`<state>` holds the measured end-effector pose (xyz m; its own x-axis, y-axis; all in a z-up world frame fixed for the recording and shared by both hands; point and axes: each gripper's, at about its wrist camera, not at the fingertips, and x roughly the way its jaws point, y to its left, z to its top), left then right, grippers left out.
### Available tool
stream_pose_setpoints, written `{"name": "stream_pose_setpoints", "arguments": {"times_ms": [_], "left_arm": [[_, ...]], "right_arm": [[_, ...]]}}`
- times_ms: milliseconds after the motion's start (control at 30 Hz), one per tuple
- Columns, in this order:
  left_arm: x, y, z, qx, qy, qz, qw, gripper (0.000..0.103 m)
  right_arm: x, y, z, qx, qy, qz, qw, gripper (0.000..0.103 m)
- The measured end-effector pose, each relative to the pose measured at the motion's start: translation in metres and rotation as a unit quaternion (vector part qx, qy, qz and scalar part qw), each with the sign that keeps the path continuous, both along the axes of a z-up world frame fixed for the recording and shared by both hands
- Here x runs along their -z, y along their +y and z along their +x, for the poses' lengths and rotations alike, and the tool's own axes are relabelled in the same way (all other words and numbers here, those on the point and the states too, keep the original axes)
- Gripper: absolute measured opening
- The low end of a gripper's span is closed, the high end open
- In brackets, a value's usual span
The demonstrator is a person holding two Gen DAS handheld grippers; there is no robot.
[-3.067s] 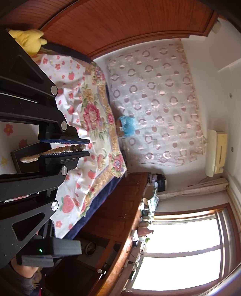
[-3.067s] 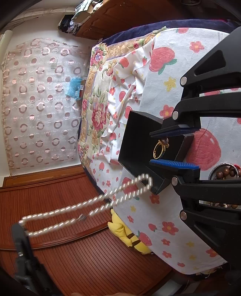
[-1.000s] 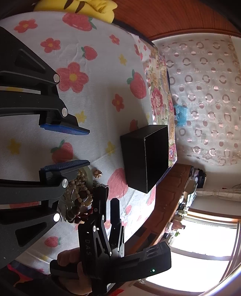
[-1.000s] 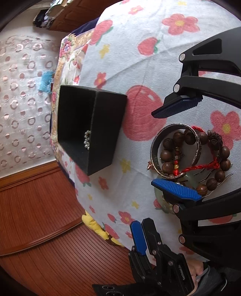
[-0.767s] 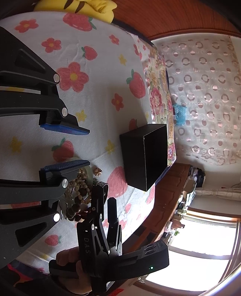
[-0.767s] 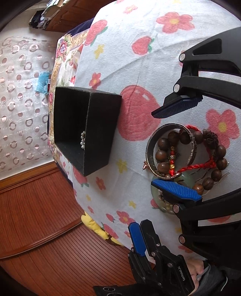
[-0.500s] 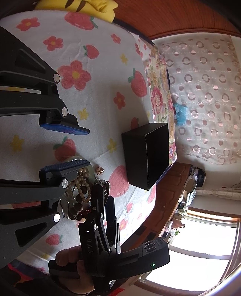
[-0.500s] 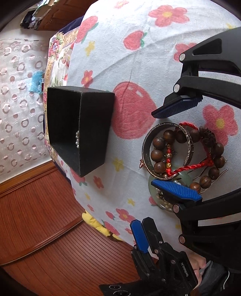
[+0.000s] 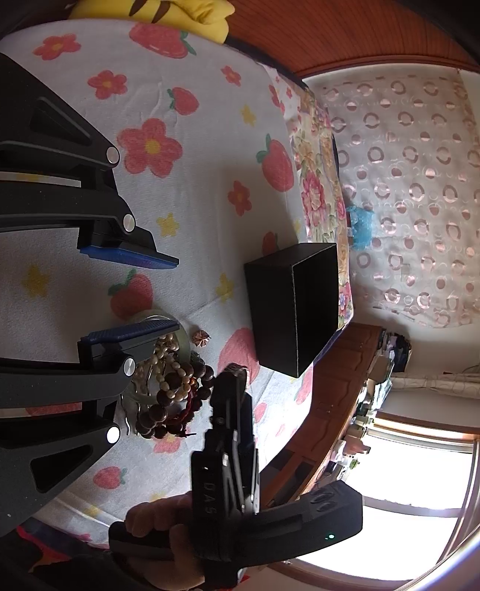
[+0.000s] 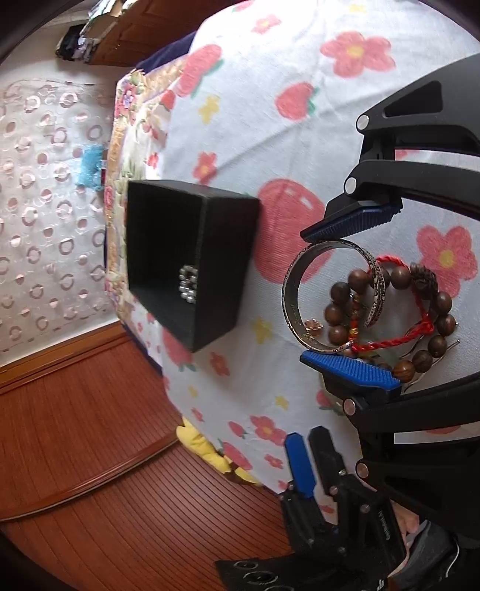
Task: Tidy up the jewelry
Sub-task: 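Move both tools back to the jewelry pile, right tool toward the silver bangle, then grasp a second pearl strand with the left tool while the right tool grasps the silver bangle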
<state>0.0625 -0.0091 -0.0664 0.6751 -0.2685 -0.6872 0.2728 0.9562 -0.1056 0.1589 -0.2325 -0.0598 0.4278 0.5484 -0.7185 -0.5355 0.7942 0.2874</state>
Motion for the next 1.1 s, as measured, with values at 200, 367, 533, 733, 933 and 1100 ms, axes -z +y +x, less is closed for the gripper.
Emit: {"name": "stream_pose_setpoints", "arguments": {"times_ms": [200,367,533,733,933,1100], "left_arm": [[0.001,-0.001,-0.001,0.003,0.004,-0.003,1.0,0.027],[-0.001,-0.002,-0.009,0.013,0.003,-0.006,0.9999,0.027],[-0.002,-0.017,-0.018,0.046,-0.002,0.003,0.9989,0.041],[0.006,-0.034,-0.013,0.07,0.008,0.02,0.9973,0.041],[0.012,-0.042,-0.005,0.083,0.018,0.027,0.996,0.041],[0.012,-0.05,0.004,0.094,0.02,0.037,0.9947,0.041]], "right_arm": [[-0.015,-0.006,-0.003,0.009,-0.033,-0.016,0.999,0.062],[-0.017,-0.014,-0.011,0.011,-0.049,-0.033,0.998,0.062],[-0.014,-0.023,-0.019,0.018,-0.055,-0.04,0.998,0.062],[-0.012,-0.047,-0.033,0.039,-0.059,-0.037,0.997,0.062],[-0.008,-0.069,-0.044,0.058,-0.057,-0.033,0.996,0.062],[-0.005,-0.077,-0.046,0.065,-0.053,-0.028,0.996,0.062]]}}
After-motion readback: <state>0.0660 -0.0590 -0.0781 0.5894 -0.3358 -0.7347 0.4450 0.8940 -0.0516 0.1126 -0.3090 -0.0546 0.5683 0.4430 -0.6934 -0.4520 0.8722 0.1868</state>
